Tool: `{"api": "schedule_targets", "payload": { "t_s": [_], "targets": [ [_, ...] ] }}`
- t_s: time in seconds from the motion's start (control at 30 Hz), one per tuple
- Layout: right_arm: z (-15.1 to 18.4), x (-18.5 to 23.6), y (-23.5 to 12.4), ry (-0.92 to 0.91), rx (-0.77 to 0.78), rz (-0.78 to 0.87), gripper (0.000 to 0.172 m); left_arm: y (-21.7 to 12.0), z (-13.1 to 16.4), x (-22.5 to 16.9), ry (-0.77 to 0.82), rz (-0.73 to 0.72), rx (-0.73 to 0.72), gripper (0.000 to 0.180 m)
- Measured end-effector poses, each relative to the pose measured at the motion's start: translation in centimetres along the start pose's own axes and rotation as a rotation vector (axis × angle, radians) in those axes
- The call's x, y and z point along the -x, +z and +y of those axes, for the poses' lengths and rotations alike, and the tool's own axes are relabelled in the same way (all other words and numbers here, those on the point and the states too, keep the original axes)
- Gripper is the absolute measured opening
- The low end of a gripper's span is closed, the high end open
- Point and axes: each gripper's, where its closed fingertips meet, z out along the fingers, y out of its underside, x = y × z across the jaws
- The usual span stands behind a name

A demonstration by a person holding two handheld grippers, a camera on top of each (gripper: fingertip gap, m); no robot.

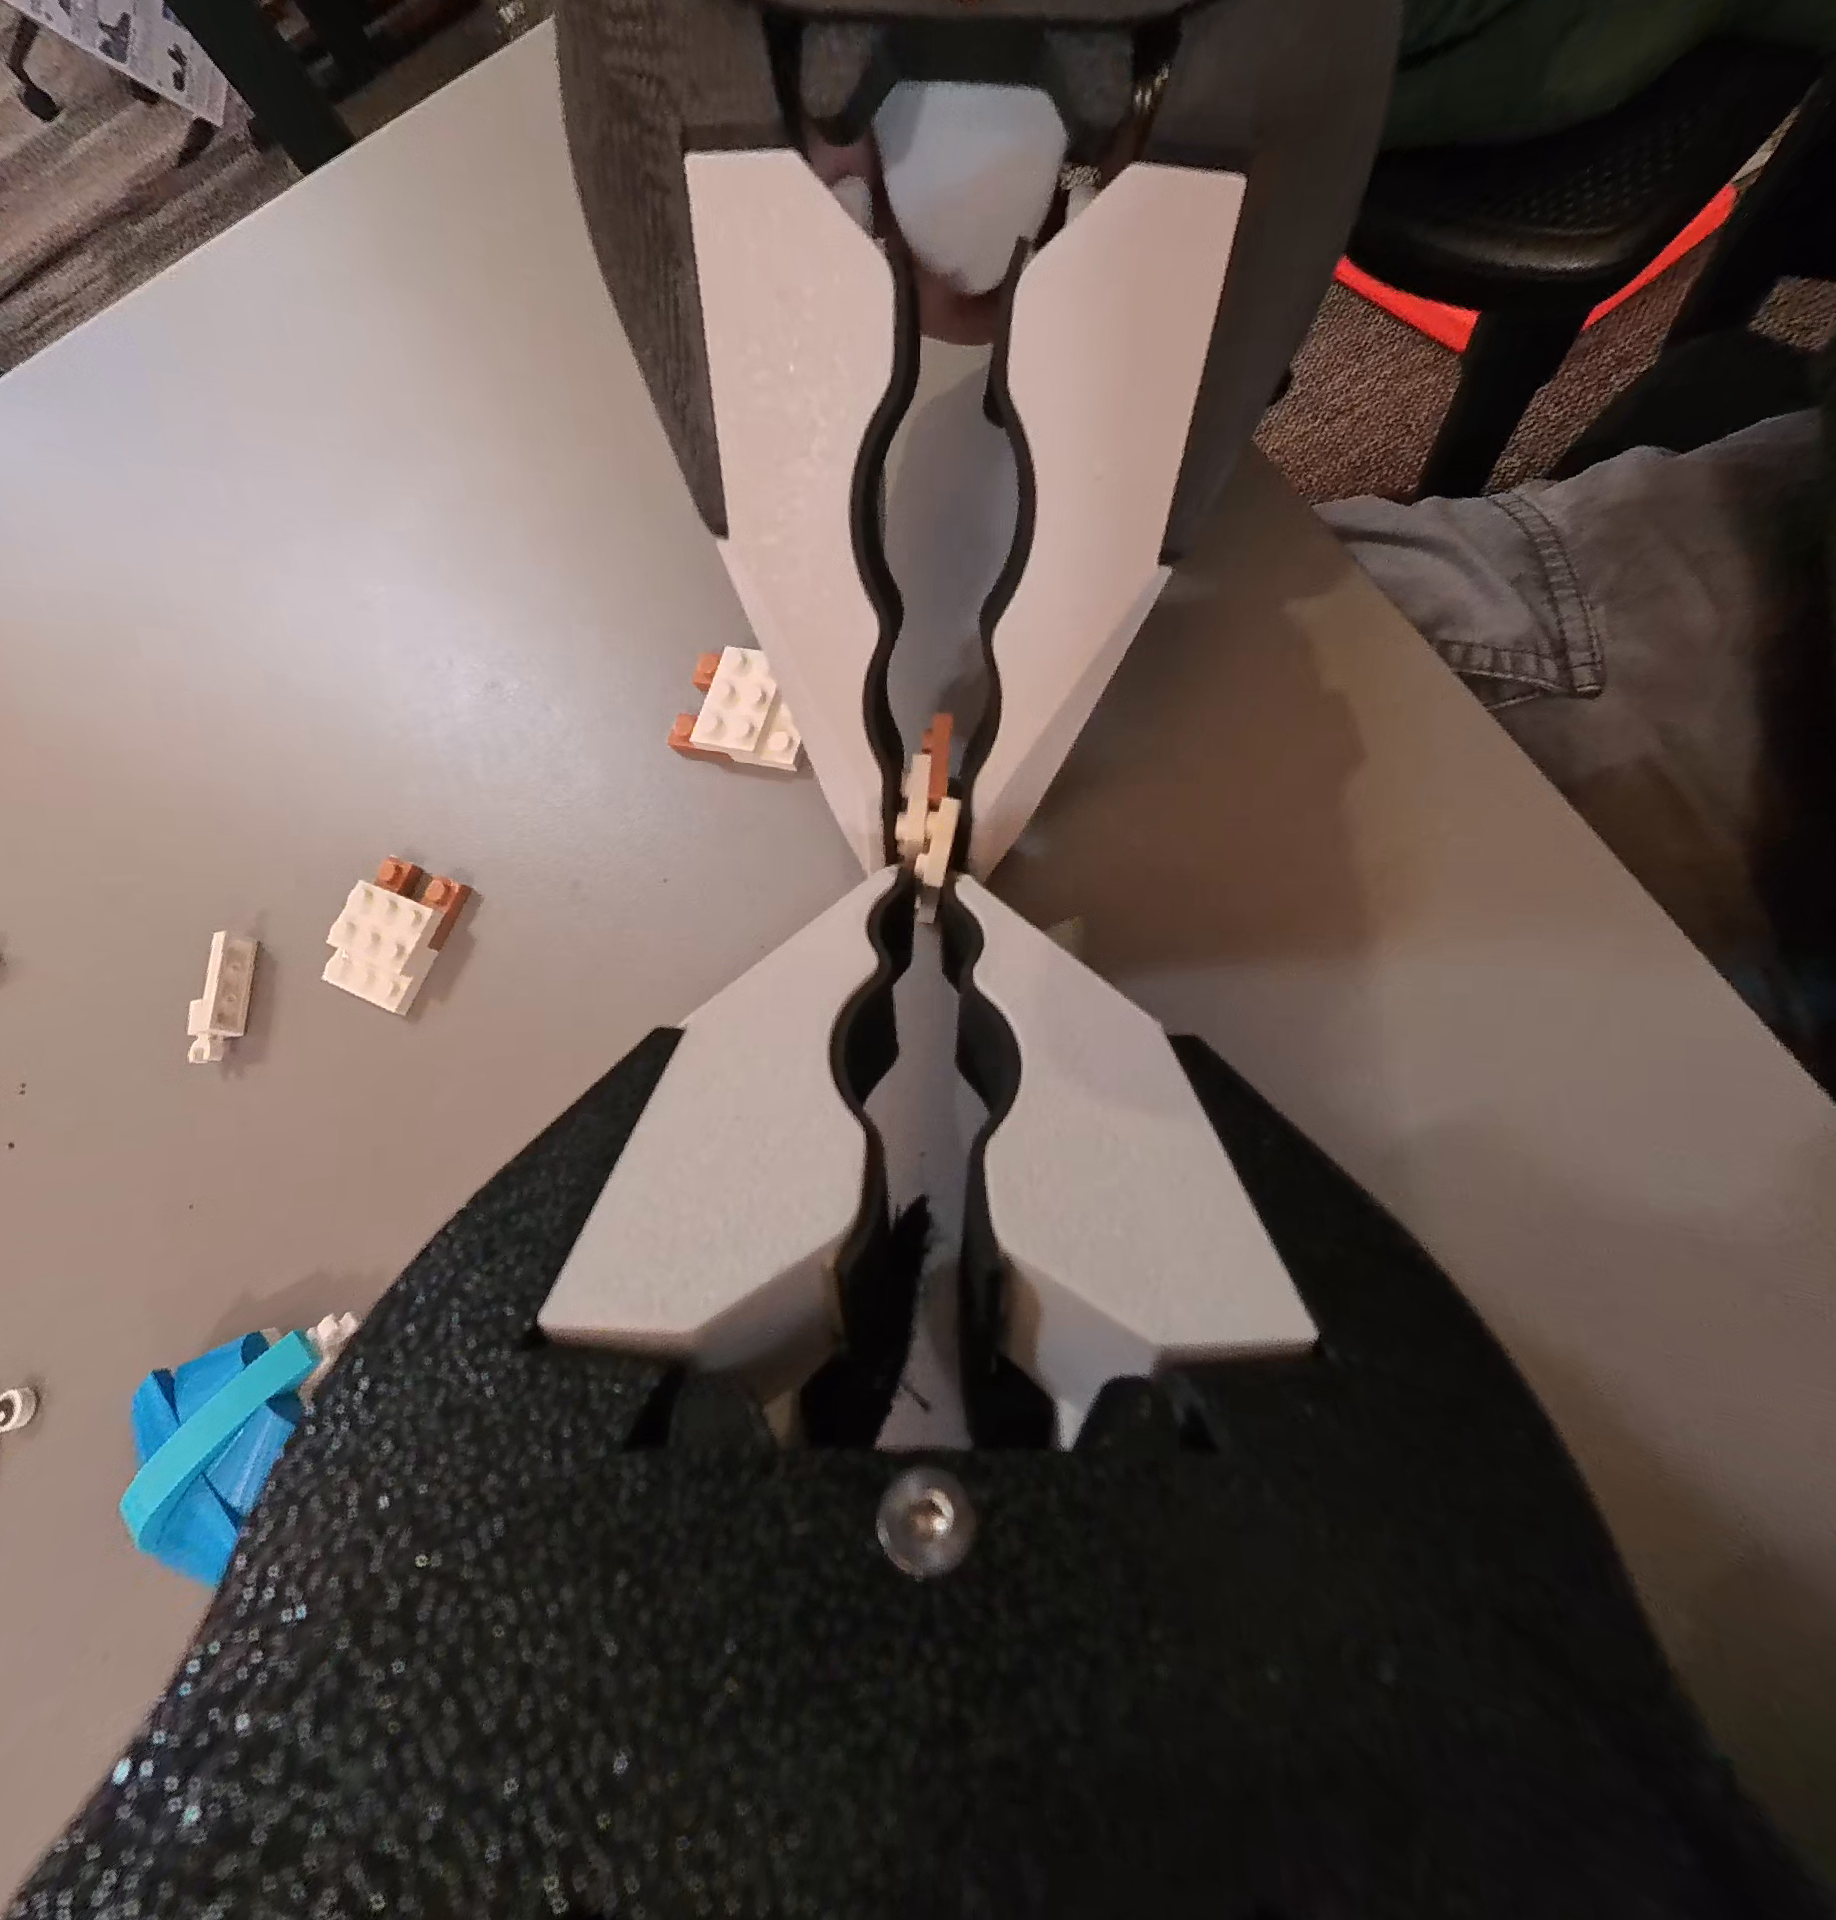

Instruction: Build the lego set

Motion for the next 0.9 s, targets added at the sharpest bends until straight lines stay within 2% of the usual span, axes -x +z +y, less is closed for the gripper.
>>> {"api": "schedule_targets", "payload": {
  "t_s": [0.27,0.63,0.7,0.8,0.9],
  "targets": [
    [0.1,-0.2,-0.1,0.012,-0.002,0.042,0.010,0.0,0.0,0.1,0.006,-0.013,0.001,0.002],
    [0.1,-1.2,0.0,-0.092,0.020,0.161,0.017,-0.1,-0.4,1.3,0.092,-0.133,0.012,0.002],
    [0.2,-1.7,0.0,-0.114,0.043,0.204,0.011,-0.1,-0.6,1.5,0.090,-0.147,0.003,0.002],
    [0.4,-2.3,0.0,-0.167,0.077,0.268,0.010,0.0,-0.4,1.9,0.109,-0.179,0.032,0.002],
    [0.4,-2.3,0.1,-0.136,0.067,0.252,0.010,0.0,-0.4,1.8,0.126,-0.183,0.044,0.002]
  ]
}}
